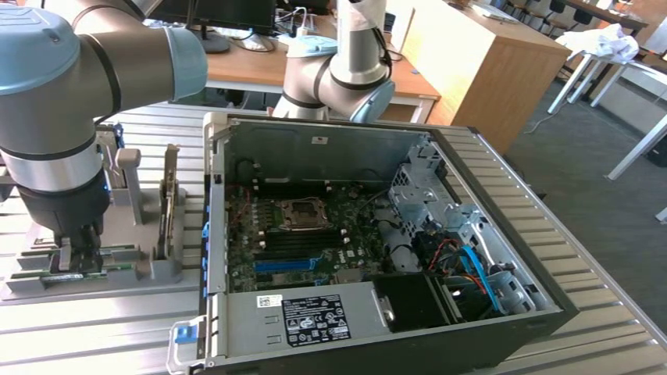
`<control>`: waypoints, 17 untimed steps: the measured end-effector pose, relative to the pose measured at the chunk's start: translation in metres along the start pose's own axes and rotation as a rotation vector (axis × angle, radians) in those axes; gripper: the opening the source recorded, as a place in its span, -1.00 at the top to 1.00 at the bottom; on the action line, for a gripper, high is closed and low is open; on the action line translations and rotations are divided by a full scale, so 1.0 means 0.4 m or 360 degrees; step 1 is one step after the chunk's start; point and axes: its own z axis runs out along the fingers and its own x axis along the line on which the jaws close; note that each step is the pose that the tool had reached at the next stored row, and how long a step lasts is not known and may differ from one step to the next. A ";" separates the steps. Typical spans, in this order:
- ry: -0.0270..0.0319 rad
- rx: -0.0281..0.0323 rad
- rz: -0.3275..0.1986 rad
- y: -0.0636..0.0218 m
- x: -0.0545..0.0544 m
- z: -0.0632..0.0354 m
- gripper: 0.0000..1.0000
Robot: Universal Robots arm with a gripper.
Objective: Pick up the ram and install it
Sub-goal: 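Pick up the ram and move it above insertion slot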
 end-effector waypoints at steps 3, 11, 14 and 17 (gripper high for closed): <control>-0.00002 0.00002 0.0000 0.000 0.000 -0.002 0.77; 0.00001 -0.00003 0.0000 0.001 -0.001 -0.027 0.77; 0.00000 -0.00006 0.0000 0.002 -0.001 -0.042 0.77; -0.00001 -0.00009 0.0000 0.002 -0.001 -0.061 0.77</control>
